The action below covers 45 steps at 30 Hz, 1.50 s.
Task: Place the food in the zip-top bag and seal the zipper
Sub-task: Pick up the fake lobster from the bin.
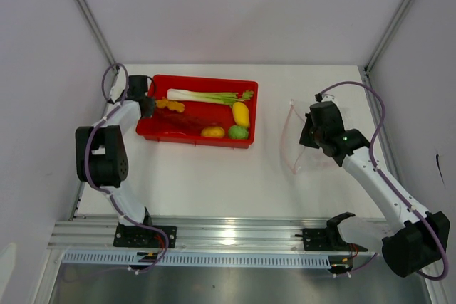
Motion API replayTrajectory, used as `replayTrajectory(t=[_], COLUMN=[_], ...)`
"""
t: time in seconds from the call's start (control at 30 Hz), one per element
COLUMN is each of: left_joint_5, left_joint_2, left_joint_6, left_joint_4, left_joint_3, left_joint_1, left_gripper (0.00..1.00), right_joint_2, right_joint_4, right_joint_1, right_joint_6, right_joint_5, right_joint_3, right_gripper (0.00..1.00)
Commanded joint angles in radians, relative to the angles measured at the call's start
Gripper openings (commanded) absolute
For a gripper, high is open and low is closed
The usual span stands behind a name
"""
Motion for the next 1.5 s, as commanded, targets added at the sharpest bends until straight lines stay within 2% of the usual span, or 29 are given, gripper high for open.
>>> replayTrajectory(t=[0.0,0.3,0.43,0.57,0.77,1.3,1.47], left_joint_5=[-0.031,-0.109,-0.126,-0.201,-0.218,-0.1,-0.044], left_joint_2=[-0.02,-0.202,-0.285,-0.331,-0.419,-0.56,-0.653], left_joint_6=[0.083,0.171,0.214,0.266,0.275,0.33,0.395], left_joint_4=[-0.098,-0.077,-0.04,-0.102,-0.093,0.098,0.162], left_joint_3=[0.025,-0.093,-0.14,-0.099,-0.078,-0.024,-0.048], left_joint_1=[-0.003,-0.033,-0.09,-0.15,-0.194,-0.234,-0.245], left_gripper=[0.01,0.01,0.01,0.01,0.01,0.01,0.01], right_joint_2=[-0.017,-0.043,-0.04,-0.052,-0.054,-0.032,-0.022], right_joint_4=[0.023,0.005,-0.017,-0.032,-0.041,-0.066,-0.058], right_joint_1=[-0.004,0.005,0.011,0.01,0.0,-0.035,-0.067], right_joint_6=[0.006,0.032,0.035,0.056,0.084,0.099,0.127], right_joint_5=[-0.012,-0.034,-0.031,-0.041,-0.077,-0.155,-0.25], right_joint_3=[0.003,0.002,0.008,0.009,0.029,0.038,0.048], right_gripper=[0.0,0.0,0.0,0.0,0.0,0.0,0.0])
